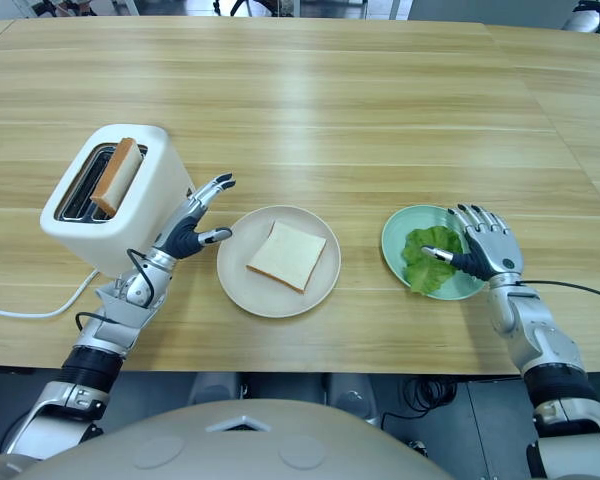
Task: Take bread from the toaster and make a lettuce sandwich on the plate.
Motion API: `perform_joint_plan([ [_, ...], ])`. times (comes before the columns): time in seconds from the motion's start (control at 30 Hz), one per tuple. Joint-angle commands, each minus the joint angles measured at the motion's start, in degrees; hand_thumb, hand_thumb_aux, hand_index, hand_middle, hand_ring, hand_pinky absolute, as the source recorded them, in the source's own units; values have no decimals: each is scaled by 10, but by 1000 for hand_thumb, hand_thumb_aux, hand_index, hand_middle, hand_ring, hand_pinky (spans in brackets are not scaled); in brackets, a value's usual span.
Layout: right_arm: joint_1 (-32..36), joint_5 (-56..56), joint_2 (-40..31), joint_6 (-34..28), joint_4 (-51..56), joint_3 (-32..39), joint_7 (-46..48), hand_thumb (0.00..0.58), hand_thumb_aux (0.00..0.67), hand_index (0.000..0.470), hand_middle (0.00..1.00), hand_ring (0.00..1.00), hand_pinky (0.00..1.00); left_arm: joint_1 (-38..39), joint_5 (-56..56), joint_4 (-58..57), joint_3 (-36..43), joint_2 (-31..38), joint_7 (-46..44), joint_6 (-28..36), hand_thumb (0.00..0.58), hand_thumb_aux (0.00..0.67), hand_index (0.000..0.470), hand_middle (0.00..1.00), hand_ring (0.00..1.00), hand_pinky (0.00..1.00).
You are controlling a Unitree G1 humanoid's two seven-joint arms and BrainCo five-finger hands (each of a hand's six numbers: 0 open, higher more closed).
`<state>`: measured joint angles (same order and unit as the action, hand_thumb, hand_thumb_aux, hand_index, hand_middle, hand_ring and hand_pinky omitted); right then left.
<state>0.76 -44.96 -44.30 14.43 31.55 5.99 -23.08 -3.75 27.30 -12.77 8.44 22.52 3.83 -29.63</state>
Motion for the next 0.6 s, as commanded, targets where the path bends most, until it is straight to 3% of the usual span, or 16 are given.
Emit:
perform_joint_plan([
  [0.03,18,-2,-10,-4,39,14,-5,87,53,36,0,0,0,7,-1,12,2,0,-4,4,0,0,0,0,0,0],
  [0.2,39,0,-6,4,90,33,-22,132,81,56,0,0,0,6,-1,12,3,-1,-6,2,0,0,0,0,0,0],
  [0.23,43,2,-6,6,95,37,-24,227,147,101,0,0,0,7,-1,12,3,0,-6,1,0,0,0,0,0,0],
  [0.3,49,3,-6,8,105,43,-29,234,152,105,0,0,0,9,-1,14,2,1,-6,2,0,0,0,0,0,0],
  [0.33,51,4,-6,9,109,45,-31,349,247,170,0,0,0,9,-1,15,1,1,-6,2,0,0,0,0,0,0],
  [0.4,52,5,-7,11,112,48,-35,447,349,240,0,0,0,9,-1,15,1,2,-7,2,0,0,0,0,0,0],
  [0.53,53,8,-9,13,114,54,-38,456,360,247,0,0,0,10,-1,15,1,2,-7,2,0,0,0,0,0,0],
  [0.6,54,7,-10,13,114,57,-41,484,397,272,0,0,0,10,-1,15,1,2,-7,2,0,0,0,0,0,0],
])
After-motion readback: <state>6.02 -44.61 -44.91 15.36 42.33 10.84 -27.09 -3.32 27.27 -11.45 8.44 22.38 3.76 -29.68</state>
